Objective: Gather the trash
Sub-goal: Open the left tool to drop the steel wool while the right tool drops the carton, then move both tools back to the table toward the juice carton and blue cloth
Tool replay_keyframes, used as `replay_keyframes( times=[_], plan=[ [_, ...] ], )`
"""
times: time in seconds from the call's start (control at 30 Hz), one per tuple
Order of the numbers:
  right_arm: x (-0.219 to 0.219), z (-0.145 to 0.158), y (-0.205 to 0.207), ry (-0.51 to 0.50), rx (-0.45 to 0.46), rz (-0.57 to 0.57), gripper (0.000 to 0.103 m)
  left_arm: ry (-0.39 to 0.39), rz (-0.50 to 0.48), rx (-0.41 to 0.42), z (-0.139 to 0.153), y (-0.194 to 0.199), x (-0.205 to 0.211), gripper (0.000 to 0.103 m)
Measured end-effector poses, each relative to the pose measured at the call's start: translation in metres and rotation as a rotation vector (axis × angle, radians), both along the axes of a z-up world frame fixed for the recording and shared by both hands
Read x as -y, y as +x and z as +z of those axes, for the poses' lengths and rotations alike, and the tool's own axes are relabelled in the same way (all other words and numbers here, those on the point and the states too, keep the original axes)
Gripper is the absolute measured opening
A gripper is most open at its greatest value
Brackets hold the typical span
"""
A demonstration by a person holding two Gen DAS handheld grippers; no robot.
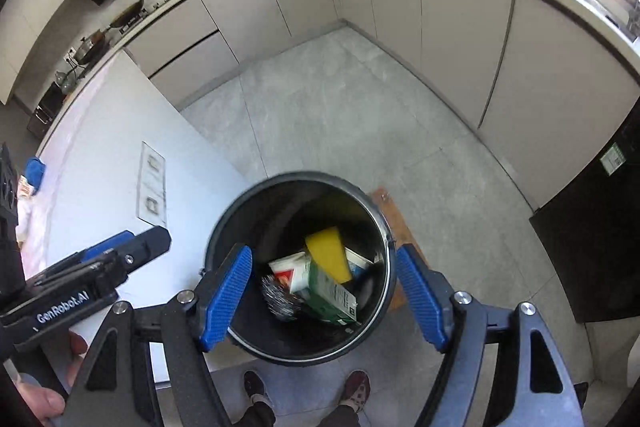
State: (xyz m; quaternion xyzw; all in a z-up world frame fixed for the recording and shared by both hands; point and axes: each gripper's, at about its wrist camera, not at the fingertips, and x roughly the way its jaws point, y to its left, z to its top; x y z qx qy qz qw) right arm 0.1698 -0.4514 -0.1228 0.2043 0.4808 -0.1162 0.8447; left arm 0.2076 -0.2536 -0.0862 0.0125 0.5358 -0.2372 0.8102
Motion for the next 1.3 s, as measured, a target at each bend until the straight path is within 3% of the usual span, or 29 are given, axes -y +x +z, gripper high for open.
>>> replay_keyframes(
  times=[0.23, 0.53, 0.9, 1.3],
  plan=[
    [-0.019, 0.044, -0.011, 0.034, 0.056, 0.006, 0.077, -0.076, 0.025, 0.038, 0.051, -0.011, -0.029, 0.070],
    [-0.075, 0.089, -0.018, 0.056, 0.148, 0.110, 0.079, -0.134, 0.060, 0.060, 0.078, -0.031, -0.087, 0.070],
    [-0.180, 0.124, 0.008, 0.078, 0.239, 0.311, 0.081, -0.100, 0.201, 0.126, 0.100, -0.034, -0.181, 0.070],
    [-0.298, 0.139, 0.056, 0.080, 0.276, 0.398, 0.082, -0.046, 0.372, 0.219, 0.106, -0.017, -0.307, 0.074]
  ],
)
